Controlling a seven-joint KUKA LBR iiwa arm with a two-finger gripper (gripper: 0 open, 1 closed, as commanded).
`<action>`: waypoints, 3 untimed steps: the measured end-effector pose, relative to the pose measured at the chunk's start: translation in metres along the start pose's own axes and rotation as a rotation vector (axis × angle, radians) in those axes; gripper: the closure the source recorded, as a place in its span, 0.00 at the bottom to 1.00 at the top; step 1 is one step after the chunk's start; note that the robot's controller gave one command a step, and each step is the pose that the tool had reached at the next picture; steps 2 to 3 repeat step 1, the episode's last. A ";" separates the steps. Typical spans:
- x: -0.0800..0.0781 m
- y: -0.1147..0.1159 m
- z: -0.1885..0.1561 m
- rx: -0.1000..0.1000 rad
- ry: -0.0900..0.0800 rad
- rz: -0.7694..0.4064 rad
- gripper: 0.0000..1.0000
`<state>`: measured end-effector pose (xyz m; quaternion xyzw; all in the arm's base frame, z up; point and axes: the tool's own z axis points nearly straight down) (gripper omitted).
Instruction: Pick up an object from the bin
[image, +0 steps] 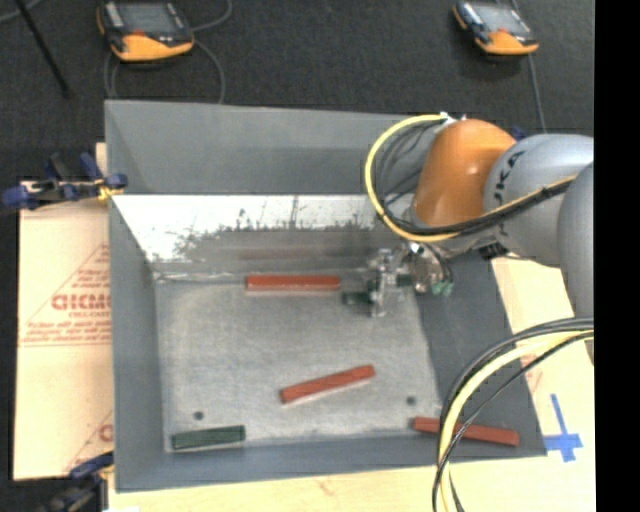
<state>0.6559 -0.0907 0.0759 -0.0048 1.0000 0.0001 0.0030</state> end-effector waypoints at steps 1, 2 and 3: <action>0.011 0.003 -0.146 0.002 -0.008 0.001 1.00; 0.011 0.003 -0.146 0.002 -0.008 0.001 1.00; 0.011 0.003 -0.146 0.002 -0.008 0.001 1.00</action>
Offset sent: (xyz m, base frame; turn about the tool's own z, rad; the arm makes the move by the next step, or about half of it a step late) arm -0.0147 0.0044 0.1393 0.0016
